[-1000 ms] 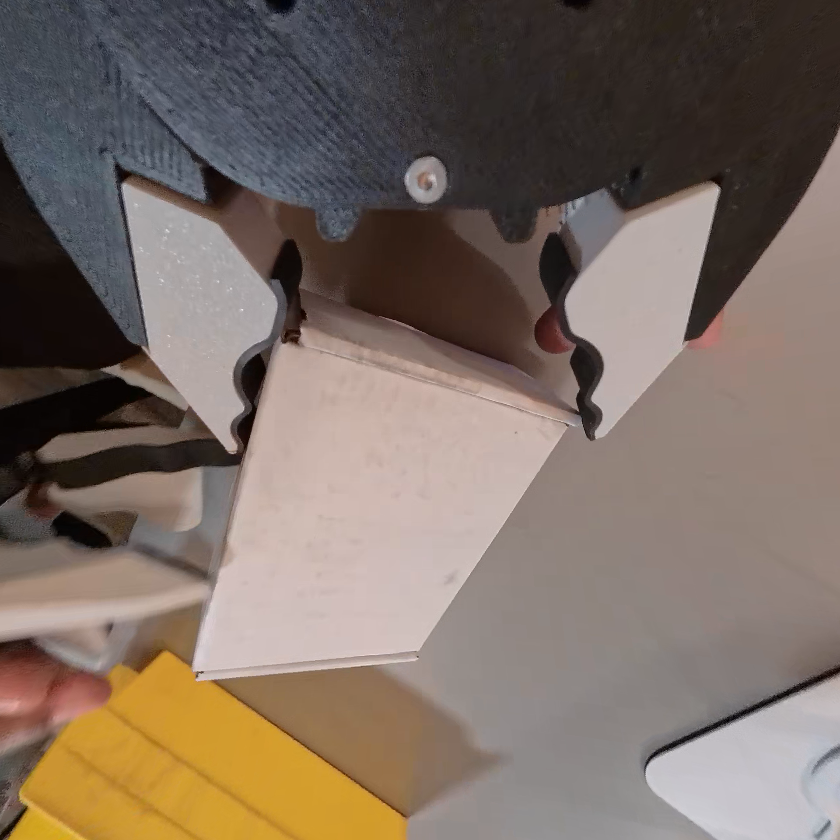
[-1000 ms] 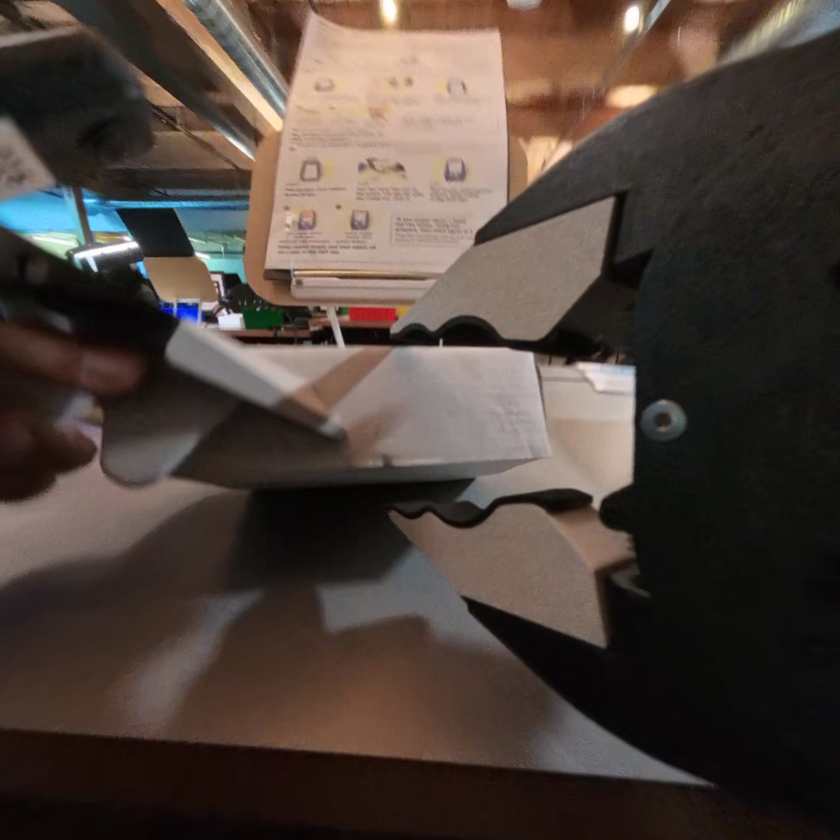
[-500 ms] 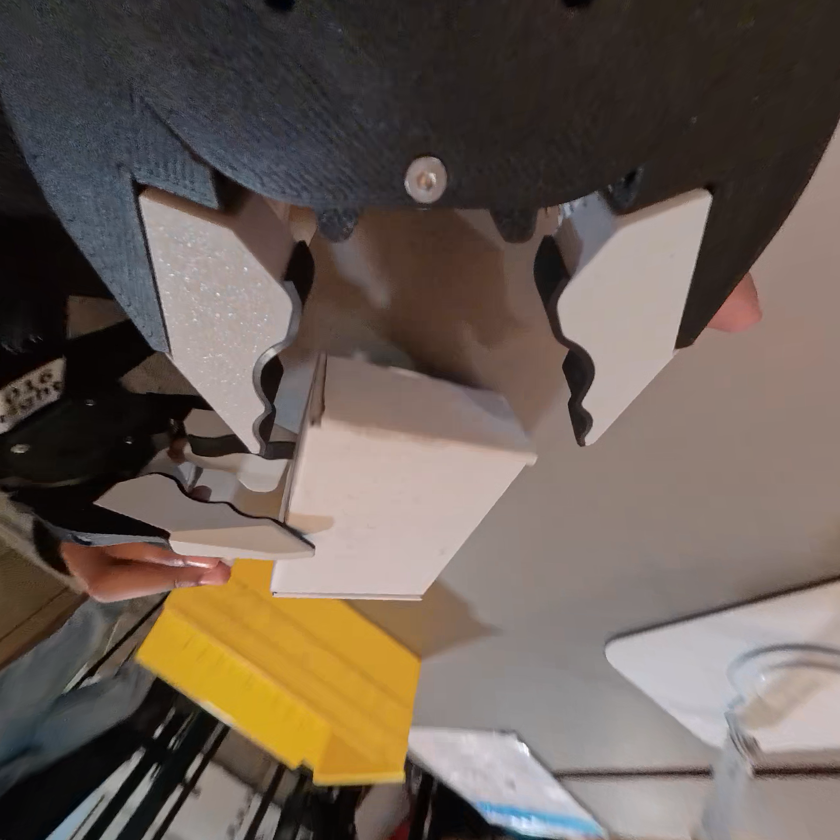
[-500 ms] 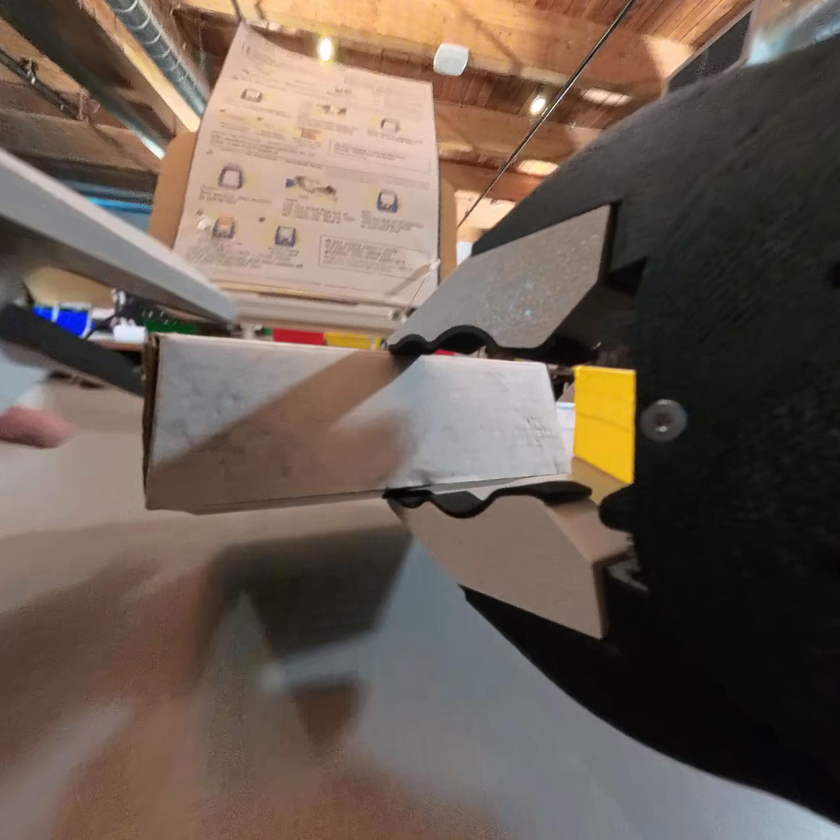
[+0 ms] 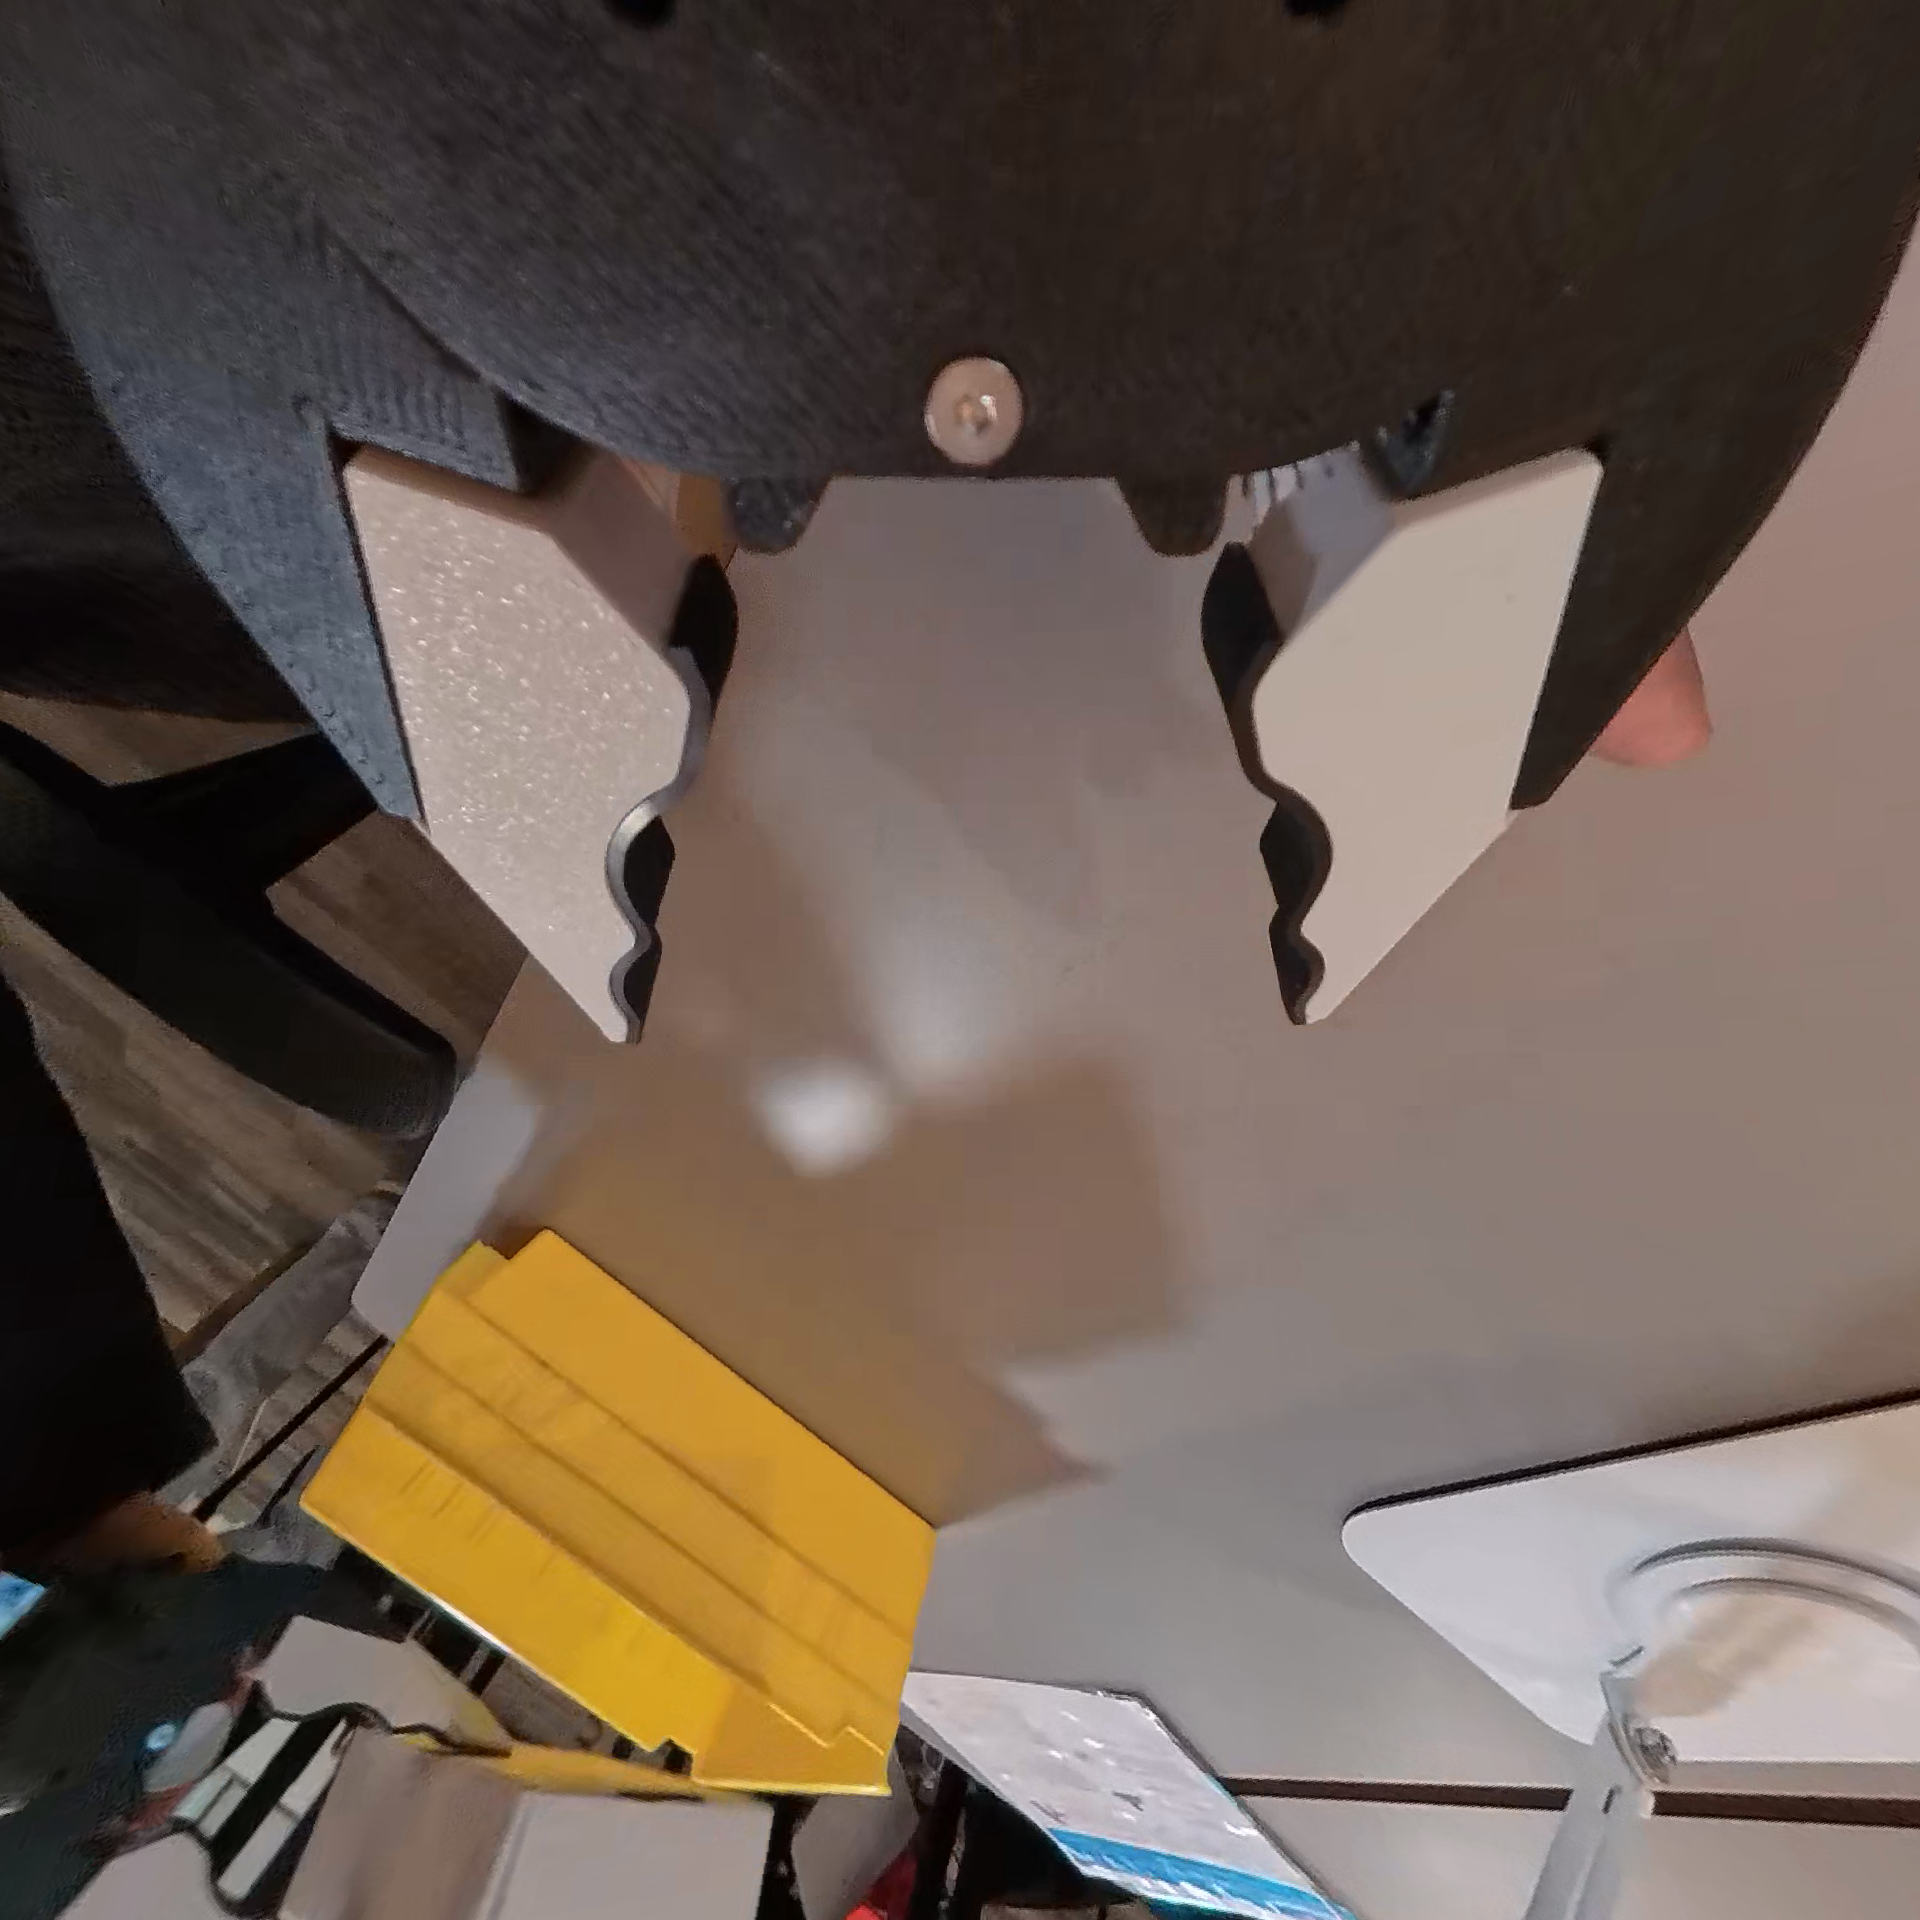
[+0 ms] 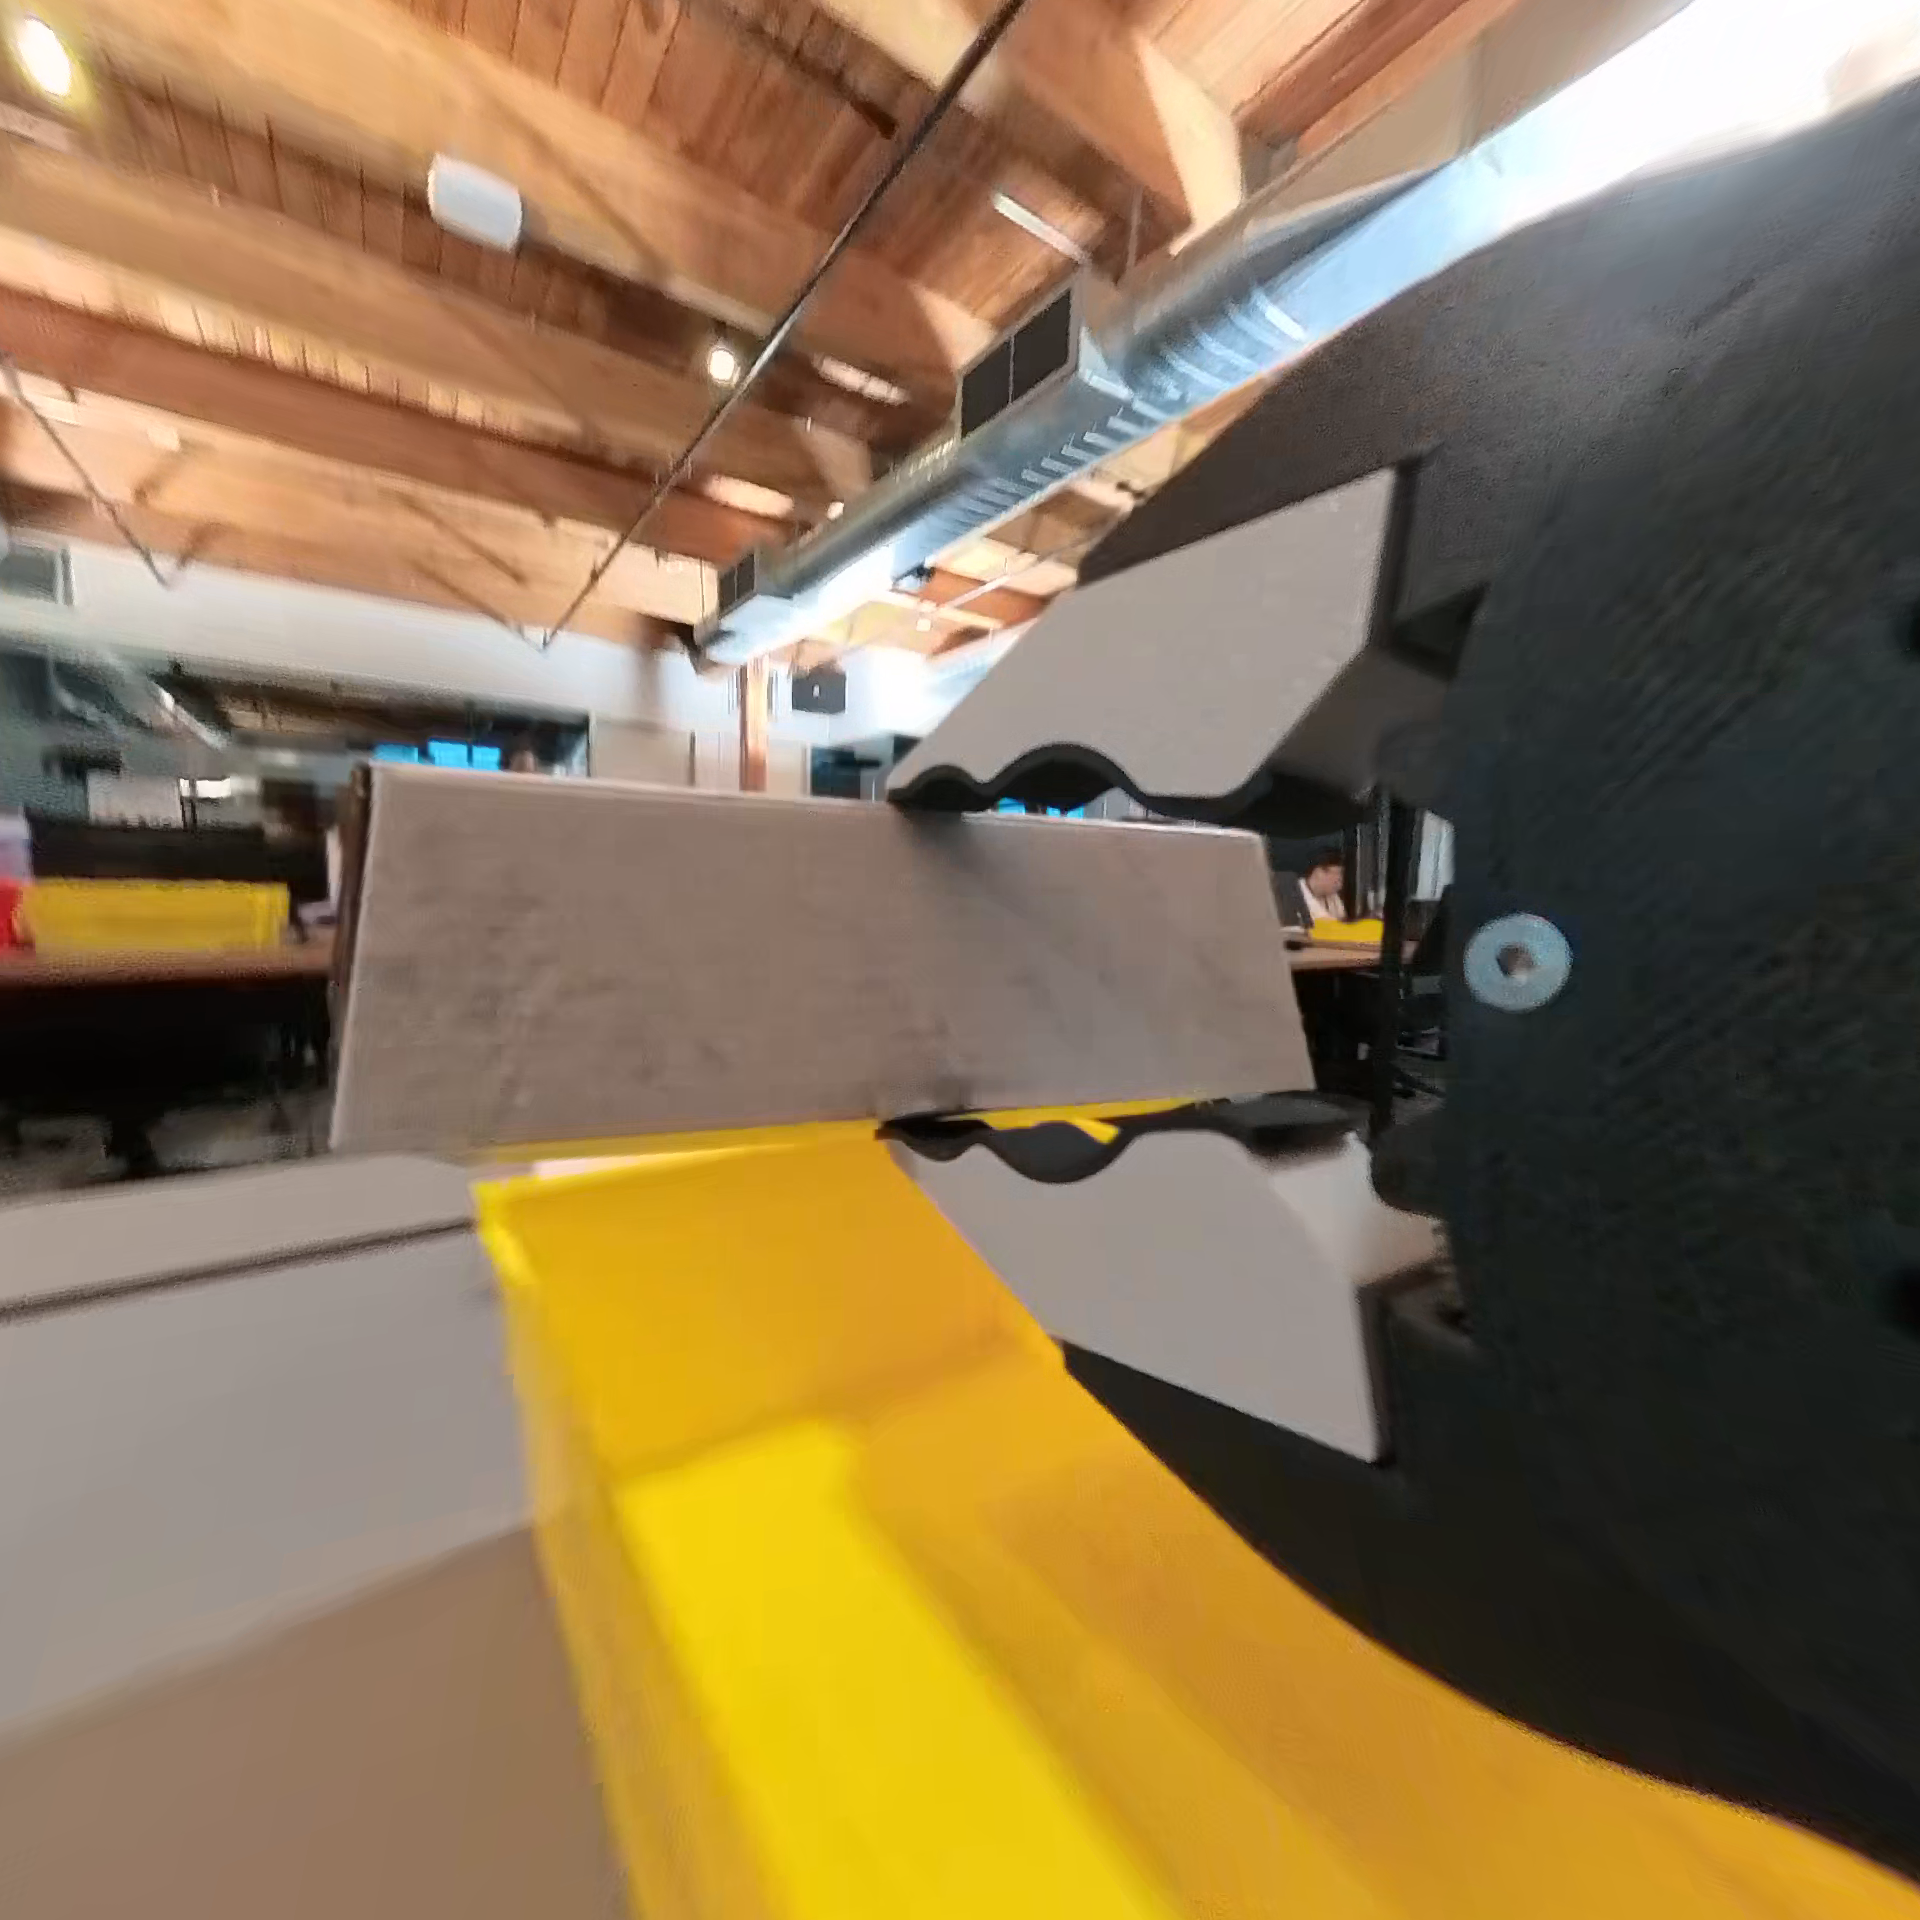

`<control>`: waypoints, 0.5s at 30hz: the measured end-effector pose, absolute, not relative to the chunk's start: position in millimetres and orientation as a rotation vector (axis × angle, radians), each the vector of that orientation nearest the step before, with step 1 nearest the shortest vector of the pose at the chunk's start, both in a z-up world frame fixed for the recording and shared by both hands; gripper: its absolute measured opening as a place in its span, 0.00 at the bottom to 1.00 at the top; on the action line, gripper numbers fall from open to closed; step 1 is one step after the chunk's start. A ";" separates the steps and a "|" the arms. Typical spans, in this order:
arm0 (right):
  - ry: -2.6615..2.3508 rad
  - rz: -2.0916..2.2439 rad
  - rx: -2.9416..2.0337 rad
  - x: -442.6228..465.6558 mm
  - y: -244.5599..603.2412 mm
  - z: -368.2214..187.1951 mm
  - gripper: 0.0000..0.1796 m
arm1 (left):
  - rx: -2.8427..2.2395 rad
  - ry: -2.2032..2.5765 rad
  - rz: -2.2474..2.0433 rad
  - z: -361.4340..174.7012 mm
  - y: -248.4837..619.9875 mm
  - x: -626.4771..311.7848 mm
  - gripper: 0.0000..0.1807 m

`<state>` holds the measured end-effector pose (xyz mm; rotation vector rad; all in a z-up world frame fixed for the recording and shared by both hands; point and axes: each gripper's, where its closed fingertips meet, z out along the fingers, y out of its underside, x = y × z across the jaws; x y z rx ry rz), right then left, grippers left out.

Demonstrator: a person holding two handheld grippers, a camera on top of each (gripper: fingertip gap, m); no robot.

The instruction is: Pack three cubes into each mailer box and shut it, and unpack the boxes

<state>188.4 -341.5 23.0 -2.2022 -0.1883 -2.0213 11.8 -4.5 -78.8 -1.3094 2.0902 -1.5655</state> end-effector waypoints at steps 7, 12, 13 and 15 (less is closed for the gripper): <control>-0.298 -1.875 -2.390 212.7 -379.0 -46.4 0.33 | -1.266 2.152 -1.471 -95.8 -12.8 11.2 0.65; -0.353 -1.792 -2.414 217.8 -363.9 -63.4 0.33 | -1.244 2.175 -1.430 -102.2 -14.7 11.1 0.65; -0.359 -1.756 -2.431 219.0 -363.1 -67.9 0.33 | -1.244 2.178 -1.424 -103.2 -14.5 11.0 0.65; -0.383 -1.697 -2.489 220.4 -363.5 -81.0 0.33 | -1.241 2.182 -1.421 -104.6 -13.9 10.4 0.65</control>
